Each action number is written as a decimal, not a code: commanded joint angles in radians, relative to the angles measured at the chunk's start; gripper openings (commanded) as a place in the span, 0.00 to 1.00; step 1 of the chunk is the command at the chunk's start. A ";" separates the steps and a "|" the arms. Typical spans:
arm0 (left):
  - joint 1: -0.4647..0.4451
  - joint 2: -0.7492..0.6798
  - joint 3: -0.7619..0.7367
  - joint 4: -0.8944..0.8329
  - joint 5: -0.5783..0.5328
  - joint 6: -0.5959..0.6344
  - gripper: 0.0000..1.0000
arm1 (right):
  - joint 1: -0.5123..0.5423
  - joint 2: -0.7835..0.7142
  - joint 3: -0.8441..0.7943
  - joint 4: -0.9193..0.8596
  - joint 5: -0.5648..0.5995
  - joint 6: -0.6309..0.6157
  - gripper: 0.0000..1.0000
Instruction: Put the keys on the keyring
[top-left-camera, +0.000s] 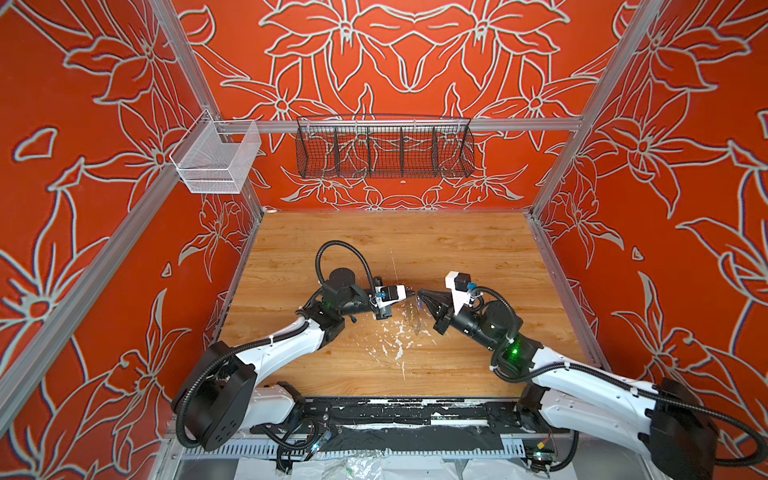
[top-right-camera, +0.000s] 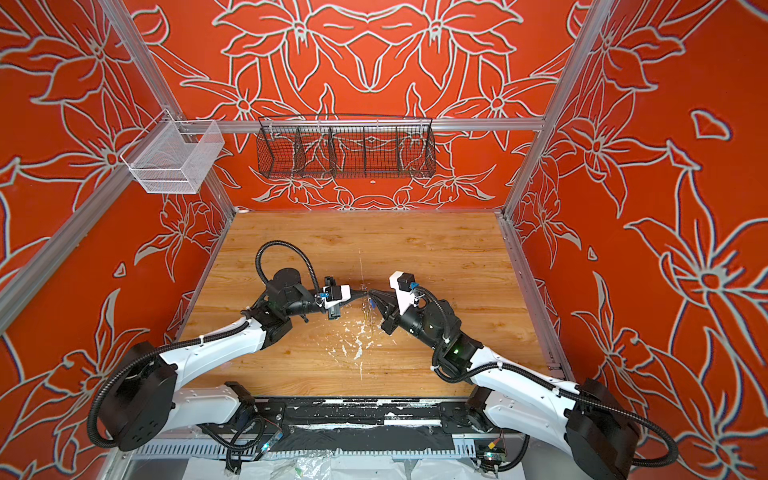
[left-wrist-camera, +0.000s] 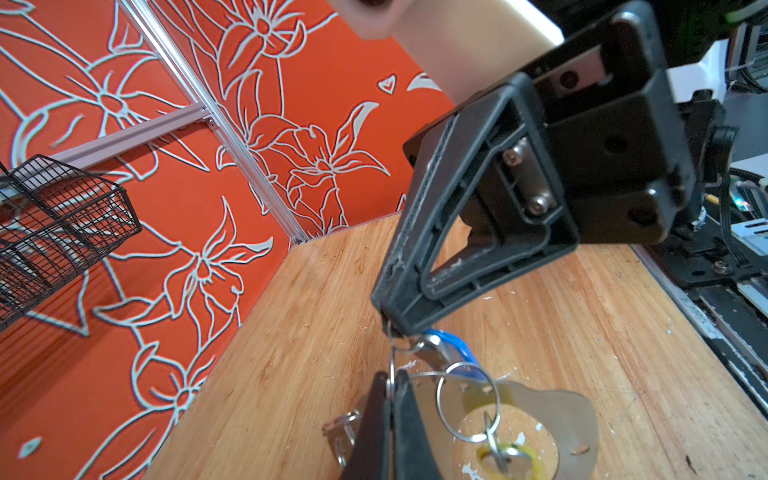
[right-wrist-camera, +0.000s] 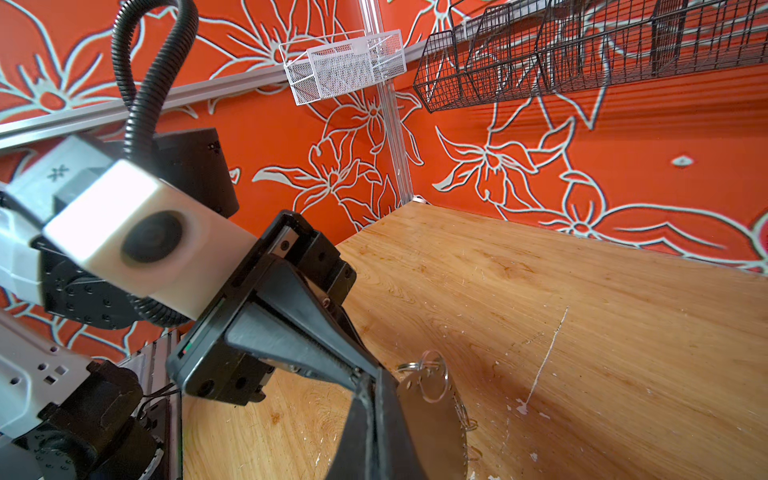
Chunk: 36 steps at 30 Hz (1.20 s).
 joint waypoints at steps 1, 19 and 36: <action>-0.011 -0.016 0.027 0.031 0.027 0.005 0.00 | -0.001 0.009 0.012 0.017 0.050 -0.001 0.00; -0.011 -0.011 0.066 0.014 0.008 -0.088 0.00 | 0.000 0.014 -0.004 0.009 0.184 0.017 0.00; -0.010 0.015 0.107 0.028 -0.103 -0.241 0.00 | -0.001 0.077 0.037 0.220 0.025 -0.020 0.00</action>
